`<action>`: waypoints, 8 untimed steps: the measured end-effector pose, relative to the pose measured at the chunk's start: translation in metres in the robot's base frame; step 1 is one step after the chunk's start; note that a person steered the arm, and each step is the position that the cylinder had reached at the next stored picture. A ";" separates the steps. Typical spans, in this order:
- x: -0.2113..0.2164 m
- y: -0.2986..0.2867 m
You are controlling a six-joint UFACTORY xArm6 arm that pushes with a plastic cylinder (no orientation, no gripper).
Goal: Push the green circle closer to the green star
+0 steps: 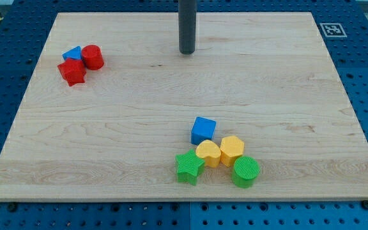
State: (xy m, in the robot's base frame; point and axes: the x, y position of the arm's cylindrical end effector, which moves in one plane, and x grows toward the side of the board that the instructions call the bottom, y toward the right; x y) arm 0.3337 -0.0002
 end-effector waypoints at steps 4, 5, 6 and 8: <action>0.068 0.028; 0.096 0.085; 0.151 0.139; 0.282 0.186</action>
State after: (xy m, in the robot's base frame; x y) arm 0.6162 0.1856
